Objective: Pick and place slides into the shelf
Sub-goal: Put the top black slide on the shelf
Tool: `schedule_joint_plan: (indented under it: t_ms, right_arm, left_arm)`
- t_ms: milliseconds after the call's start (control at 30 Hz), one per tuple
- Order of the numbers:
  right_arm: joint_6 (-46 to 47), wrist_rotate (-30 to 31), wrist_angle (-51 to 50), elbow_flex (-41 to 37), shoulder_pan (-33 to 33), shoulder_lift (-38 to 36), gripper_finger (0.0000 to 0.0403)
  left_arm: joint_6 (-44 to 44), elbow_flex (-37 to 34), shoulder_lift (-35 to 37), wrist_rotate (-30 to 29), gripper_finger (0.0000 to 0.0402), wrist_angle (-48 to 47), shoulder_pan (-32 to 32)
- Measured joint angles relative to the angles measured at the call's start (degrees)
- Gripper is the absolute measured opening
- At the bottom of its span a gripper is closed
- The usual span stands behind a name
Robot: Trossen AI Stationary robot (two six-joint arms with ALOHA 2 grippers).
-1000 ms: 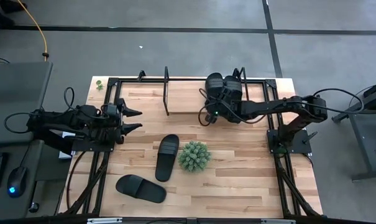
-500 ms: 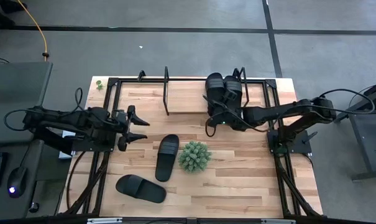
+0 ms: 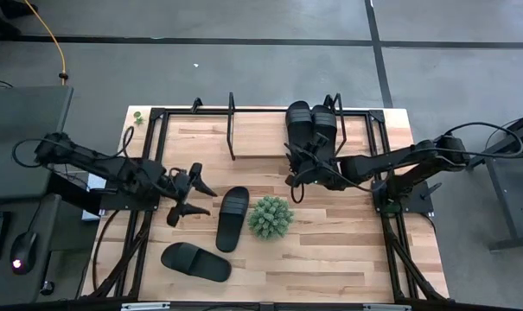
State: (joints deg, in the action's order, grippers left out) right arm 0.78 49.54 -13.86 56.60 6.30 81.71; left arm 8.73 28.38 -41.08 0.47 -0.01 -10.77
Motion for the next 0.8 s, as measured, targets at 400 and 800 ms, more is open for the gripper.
schedule_joint_plan:
  t_ms: [400,800]
  right_arm:
    - [0.8,-0.2,1.1,0.0,1.3,0.0,0.0183]
    - [0.3,-0.2,2.9,0.1,1.3,0.0,0.0183]
  left_arm:
    - [-11.6,9.6,-10.7,-32.0,0.0246,-8.6,-22.0]
    - [-10.1,16.3,-24.1,-45.1,0.0246,-19.0,-26.4]
